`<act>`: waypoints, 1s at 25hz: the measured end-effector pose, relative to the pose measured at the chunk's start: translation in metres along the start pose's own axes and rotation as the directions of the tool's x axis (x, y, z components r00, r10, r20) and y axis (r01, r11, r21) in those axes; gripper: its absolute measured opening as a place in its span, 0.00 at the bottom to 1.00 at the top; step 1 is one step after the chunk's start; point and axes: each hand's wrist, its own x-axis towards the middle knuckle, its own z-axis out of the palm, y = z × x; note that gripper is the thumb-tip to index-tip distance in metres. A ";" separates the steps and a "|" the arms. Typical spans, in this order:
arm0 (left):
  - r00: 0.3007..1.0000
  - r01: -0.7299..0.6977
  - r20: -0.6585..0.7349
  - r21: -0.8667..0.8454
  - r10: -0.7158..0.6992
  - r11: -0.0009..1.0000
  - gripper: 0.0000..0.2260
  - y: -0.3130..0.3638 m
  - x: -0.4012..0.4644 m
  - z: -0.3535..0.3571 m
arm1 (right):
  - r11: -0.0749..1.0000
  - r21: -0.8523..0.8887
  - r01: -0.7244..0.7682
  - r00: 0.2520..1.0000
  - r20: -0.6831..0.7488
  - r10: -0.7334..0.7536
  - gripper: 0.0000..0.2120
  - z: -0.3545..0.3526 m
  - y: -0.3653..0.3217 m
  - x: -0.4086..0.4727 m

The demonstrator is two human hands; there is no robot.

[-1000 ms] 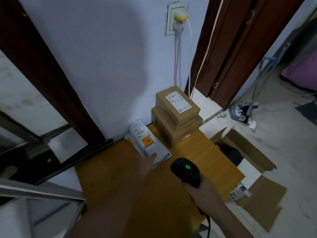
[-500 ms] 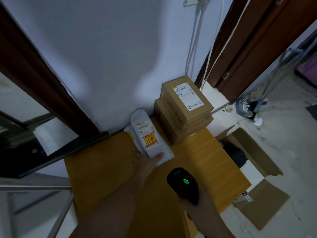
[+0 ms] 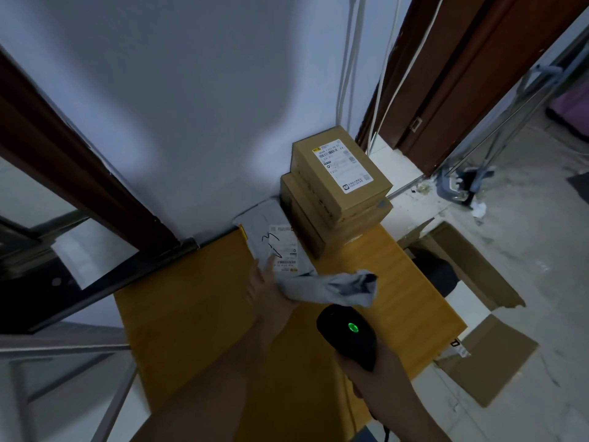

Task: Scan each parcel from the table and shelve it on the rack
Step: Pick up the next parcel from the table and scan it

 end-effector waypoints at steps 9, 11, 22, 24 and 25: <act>0.919 0.038 0.374 -0.402 0.127 0.915 0.18 0.006 -0.045 -0.016 | 0.995 -0.014 0.094 0.985 -0.147 -0.095 0.06 -0.007 -0.002 -0.015; 0.914 0.159 0.400 -0.495 0.061 0.854 0.17 0.009 -0.060 -0.018 | 0.991 -0.016 0.130 0.974 -0.186 -0.131 0.08 -0.008 -0.005 -0.021; 0.922 0.249 0.388 -0.636 0.023 0.730 0.13 0.042 -0.123 -0.045 | 0.955 0.024 0.296 0.938 -0.194 -0.286 0.12 -0.008 -0.030 -0.070; 0.930 0.227 0.366 -0.645 0.033 0.730 0.13 0.044 -0.135 -0.046 | 0.958 0.011 0.285 0.943 -0.179 -0.279 0.13 -0.002 -0.030 -0.075; 0.933 0.221 0.358 -0.648 0.036 0.729 0.13 0.045 -0.141 -0.047 | 0.961 0.007 0.278 0.945 -0.183 -0.272 0.13 0.000 -0.029 -0.077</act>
